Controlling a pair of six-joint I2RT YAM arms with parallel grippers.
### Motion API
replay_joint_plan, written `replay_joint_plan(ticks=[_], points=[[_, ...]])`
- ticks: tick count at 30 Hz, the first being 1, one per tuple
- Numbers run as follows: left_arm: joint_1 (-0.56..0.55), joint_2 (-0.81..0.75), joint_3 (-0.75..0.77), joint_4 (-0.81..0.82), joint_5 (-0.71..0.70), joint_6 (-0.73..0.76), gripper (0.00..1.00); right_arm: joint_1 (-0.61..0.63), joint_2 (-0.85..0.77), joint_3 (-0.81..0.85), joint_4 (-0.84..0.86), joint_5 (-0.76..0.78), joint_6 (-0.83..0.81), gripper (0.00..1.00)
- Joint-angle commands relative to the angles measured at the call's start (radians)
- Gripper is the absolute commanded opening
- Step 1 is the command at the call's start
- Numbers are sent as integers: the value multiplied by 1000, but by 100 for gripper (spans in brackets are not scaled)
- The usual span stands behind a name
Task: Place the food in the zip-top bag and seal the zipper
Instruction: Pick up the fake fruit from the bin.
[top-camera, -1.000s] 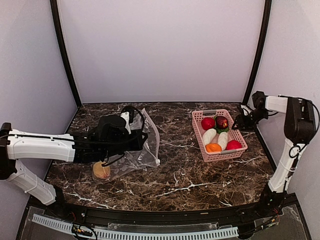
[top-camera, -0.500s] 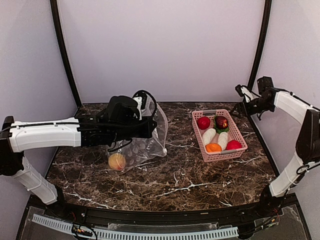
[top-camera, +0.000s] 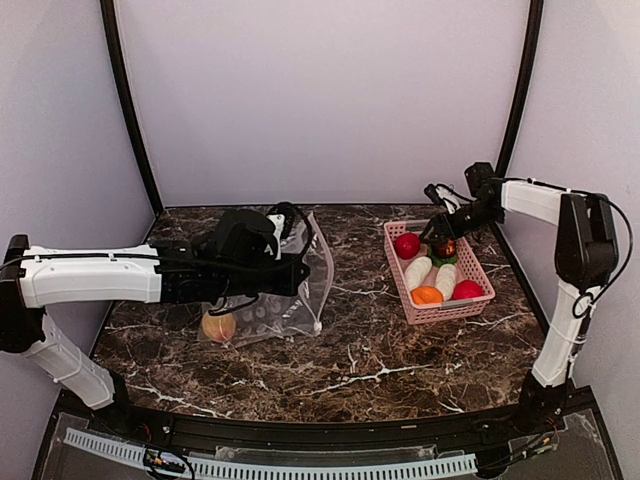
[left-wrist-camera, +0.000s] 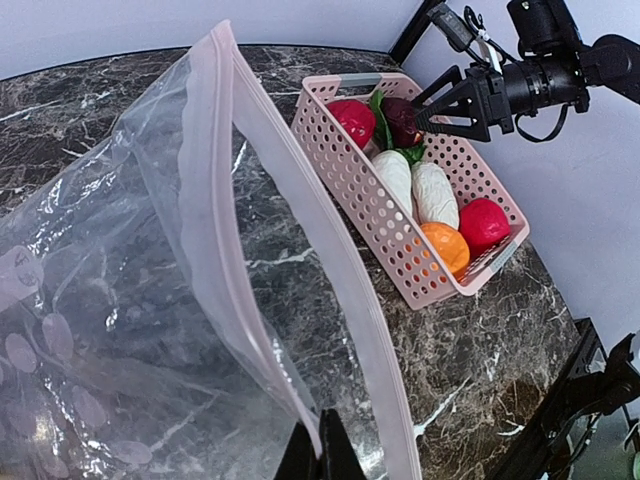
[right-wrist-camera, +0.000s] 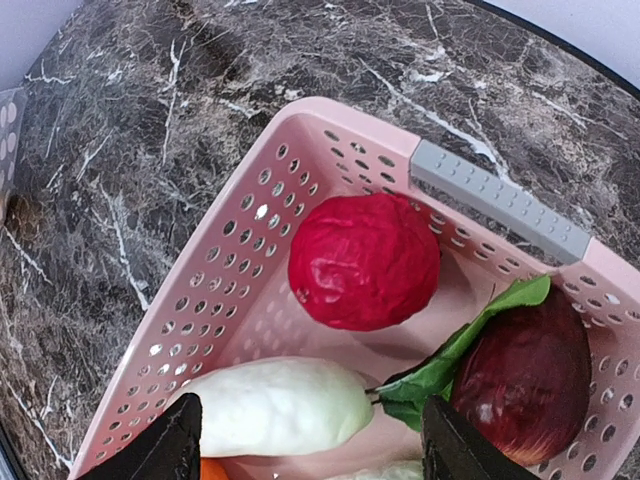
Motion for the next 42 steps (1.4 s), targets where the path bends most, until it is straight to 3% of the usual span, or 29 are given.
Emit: replay_joint_plan(ticks=[1,8,15,26,42], points=[[1,-61,-61,-17,-72,1,1,9,75,99,26,-4,30,73],[1,-75,-52,-107,-176,-17,1,35,197,206,26,12,46,74],[0,-94,-65,-97,-184,-23,1,62,250,235,16,30,57,75],[0,-58,-107,51,35,-2,1,78,313,261,17,43,83,78],[-28,29,-56,92,102,1,1,81,337,255,60,7,113,77]])
